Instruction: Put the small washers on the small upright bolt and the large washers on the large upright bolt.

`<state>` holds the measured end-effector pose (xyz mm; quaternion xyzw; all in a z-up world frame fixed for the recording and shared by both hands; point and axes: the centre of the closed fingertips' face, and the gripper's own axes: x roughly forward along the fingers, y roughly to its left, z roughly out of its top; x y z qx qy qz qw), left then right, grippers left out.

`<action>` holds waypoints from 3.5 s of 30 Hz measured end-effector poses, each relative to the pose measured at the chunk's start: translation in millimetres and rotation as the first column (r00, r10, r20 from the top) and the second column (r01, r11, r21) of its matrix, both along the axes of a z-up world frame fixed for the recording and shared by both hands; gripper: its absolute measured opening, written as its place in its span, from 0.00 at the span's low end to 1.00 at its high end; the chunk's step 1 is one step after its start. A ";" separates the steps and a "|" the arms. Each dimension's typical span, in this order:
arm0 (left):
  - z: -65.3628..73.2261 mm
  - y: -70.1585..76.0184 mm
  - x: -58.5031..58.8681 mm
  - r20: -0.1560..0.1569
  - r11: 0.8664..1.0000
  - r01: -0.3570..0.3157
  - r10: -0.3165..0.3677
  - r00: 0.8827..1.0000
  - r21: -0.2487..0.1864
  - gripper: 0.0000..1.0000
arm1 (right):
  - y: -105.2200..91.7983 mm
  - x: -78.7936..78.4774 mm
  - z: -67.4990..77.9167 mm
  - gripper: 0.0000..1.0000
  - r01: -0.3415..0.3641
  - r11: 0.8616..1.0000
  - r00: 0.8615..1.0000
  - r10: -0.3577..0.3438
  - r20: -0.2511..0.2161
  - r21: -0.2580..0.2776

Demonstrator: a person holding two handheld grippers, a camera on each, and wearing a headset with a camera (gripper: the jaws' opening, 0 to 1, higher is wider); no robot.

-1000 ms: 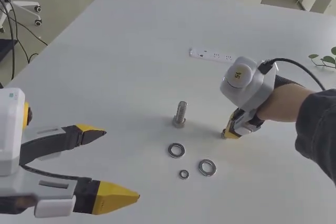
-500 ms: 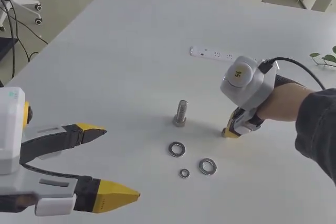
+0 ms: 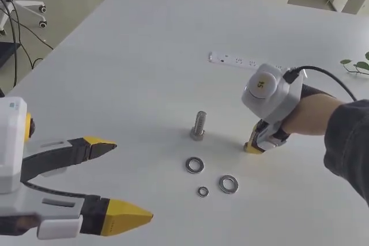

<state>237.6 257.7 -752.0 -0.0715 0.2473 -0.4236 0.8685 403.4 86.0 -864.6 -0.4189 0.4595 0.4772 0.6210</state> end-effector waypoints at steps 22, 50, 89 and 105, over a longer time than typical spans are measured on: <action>3.1 -2.3 3.2 0.005 1.000 0.007 -0.007 1.000 0.000 0.88 | -1.9 2.5 8.4 0.33 0.030 0.999 1.000 -0.030 -0.006 0.040; 6.4 -6.3 3.4 0.022 1.000 0.021 -0.021 1.000 -0.002 0.88 | -17.7 -4.0 25.2 0.46 0.075 0.994 0.997 -0.077 0.017 0.076; 17.8 -19.3 -2.9 0.060 0.998 0.065 -0.064 0.996 -0.005 0.88 | -39.0 -67.0 38.5 0.54 0.156 0.975 0.987 -0.161 0.019 0.159; 23.8 -17.5 -7.9 0.079 0.998 0.066 -0.065 0.995 -0.002 0.88 | -3.0 -98.3 42.9 0.55 0.086 0.977 0.996 -0.090 0.009 0.192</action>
